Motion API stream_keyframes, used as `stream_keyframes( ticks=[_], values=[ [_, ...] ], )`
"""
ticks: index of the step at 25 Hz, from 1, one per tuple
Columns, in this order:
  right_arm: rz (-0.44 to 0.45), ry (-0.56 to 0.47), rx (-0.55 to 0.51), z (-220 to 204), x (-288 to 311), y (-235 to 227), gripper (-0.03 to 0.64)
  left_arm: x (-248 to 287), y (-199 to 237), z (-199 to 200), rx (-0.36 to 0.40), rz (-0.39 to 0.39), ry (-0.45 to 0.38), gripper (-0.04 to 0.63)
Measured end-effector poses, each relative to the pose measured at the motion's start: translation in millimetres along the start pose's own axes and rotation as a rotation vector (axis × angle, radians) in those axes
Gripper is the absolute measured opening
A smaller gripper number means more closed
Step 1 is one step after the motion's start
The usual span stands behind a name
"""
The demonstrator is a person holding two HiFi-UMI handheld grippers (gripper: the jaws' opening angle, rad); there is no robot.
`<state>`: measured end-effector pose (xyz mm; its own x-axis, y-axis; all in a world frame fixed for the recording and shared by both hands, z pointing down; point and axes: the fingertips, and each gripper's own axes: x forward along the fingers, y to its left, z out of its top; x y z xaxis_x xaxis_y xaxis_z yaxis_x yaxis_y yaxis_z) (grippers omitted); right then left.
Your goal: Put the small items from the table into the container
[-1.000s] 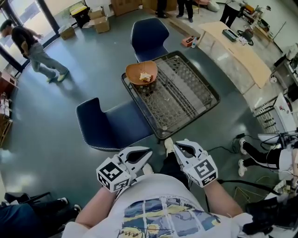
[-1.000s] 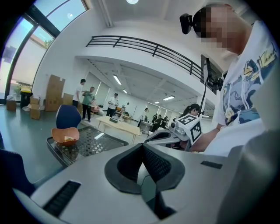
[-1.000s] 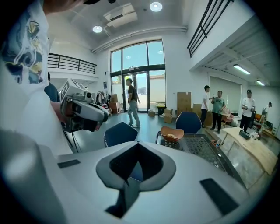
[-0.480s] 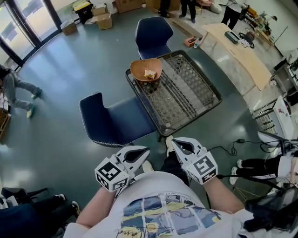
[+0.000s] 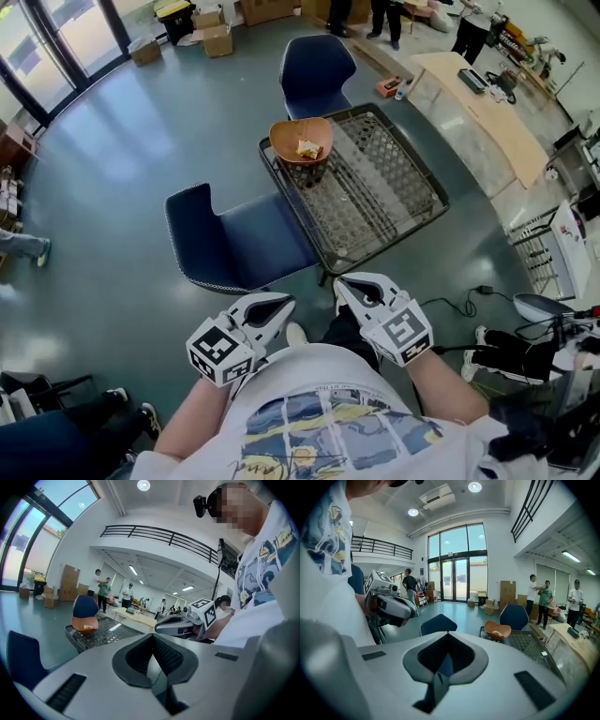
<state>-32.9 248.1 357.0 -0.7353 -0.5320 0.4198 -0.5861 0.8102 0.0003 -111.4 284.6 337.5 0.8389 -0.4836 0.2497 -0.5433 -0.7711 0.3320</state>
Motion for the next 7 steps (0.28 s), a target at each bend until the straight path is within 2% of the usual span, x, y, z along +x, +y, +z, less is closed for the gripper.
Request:
stream_keyframes(
  ticks=[7],
  values=[
    [0.010,0.001,-0.018,13,0,8,0.006,-10,0,5,-0.006,0.014,-0.009,0.008]
  ],
)
